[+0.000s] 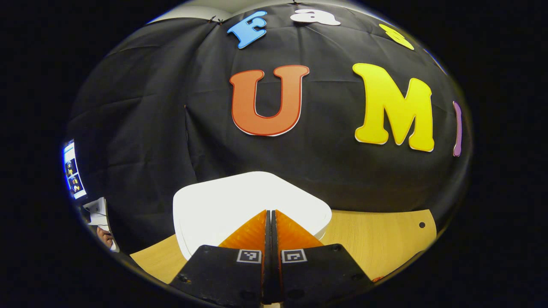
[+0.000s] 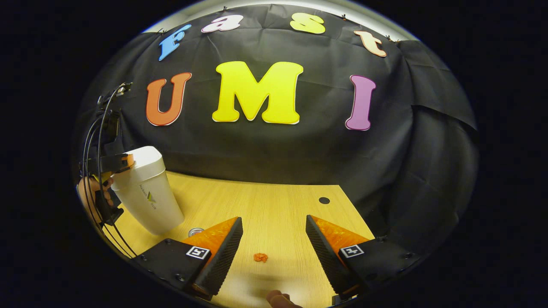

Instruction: Press the lid of the desktop garbage bin to open it, pick up the crumpled paper on the desktop and throw it into the bin, then pick up the pop can on the desktop and drop it into the bin, and finally close the garbage bin lid.

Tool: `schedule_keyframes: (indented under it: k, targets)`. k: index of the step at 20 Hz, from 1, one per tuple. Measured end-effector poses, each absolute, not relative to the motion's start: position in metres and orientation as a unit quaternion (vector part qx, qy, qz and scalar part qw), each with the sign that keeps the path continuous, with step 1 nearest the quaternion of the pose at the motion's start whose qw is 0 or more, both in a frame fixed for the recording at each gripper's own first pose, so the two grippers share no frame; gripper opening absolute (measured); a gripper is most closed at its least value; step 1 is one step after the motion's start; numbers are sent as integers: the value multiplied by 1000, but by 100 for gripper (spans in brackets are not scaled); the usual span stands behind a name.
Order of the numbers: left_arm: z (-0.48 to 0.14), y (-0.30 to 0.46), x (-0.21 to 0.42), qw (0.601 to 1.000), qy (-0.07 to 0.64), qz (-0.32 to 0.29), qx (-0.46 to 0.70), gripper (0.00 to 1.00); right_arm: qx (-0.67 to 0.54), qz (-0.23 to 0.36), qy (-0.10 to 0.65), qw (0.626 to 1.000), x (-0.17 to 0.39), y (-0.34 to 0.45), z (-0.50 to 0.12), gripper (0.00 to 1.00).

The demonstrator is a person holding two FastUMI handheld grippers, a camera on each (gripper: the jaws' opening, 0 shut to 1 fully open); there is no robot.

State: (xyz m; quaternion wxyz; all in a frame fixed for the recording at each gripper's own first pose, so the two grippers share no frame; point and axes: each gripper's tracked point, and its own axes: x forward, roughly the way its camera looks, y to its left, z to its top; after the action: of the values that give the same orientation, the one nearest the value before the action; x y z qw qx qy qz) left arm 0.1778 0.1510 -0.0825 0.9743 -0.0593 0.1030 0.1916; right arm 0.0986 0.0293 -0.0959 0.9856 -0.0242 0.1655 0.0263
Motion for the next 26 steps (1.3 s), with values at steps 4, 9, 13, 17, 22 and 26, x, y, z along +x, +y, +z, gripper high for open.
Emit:
schedule_keyframes:
  k: [4, 9, 13, 17, 22, 26]
  targets:
    - [-79, 153, 177, 975, 105, 192, -43, 3, -20, 25, 162, 986, 89, 24, -94, 94]
    - [-49, 156, 169, 977, 62, 203, -32, 3, -19, 27, 154, 987, 80, 16, -90, 94]
    - [-19, 154, 165, 979, 32, 200, -19, 3, -19, 24, 145, 989, 72, 11, -86, 94]
    - [15, 150, 156, 980, 1, 199, -10, 4, -13, 27, 142, 989, 65, 8, -86, 94]
    - [40, 129, 135, 985, -26, 173, -9, 41, -13, 34, 133, 990, 56, 6, -83, 94]
    - [44, 118, 118, 986, -31, 162, -17, 65, -12, 41, 133, 990, 50, 5, -87, 94]
